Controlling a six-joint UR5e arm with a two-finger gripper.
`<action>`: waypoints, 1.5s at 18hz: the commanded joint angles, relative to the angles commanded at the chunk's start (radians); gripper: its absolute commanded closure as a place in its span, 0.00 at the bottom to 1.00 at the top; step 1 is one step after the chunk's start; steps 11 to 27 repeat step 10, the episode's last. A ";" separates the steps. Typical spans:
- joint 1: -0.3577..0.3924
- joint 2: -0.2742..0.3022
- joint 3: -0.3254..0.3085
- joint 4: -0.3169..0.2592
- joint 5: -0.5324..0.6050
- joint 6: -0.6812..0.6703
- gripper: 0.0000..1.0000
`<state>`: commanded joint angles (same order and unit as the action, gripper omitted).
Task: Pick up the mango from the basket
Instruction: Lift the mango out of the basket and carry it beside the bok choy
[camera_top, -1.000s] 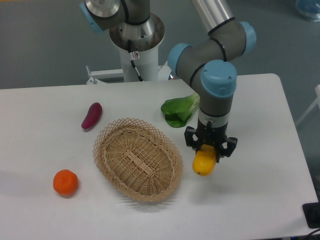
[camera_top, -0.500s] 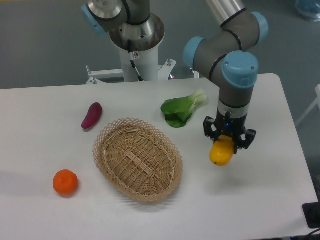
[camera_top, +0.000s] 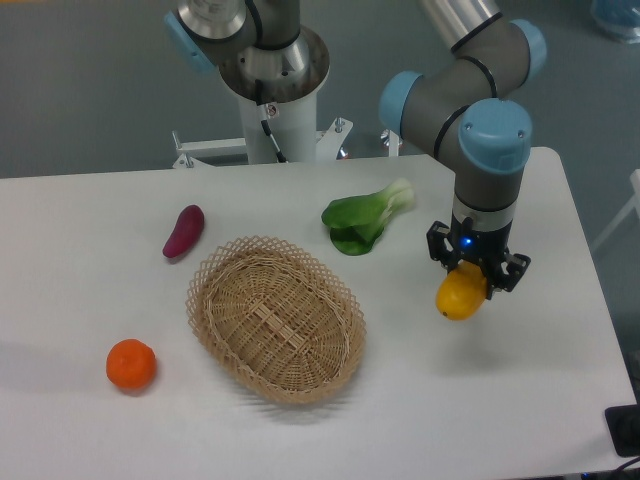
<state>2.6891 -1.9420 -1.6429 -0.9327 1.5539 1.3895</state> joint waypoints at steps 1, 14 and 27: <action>0.006 0.002 0.000 -0.002 0.000 0.025 0.67; 0.018 0.005 -0.011 0.000 0.000 0.039 0.67; 0.018 0.005 -0.011 0.000 0.000 0.039 0.67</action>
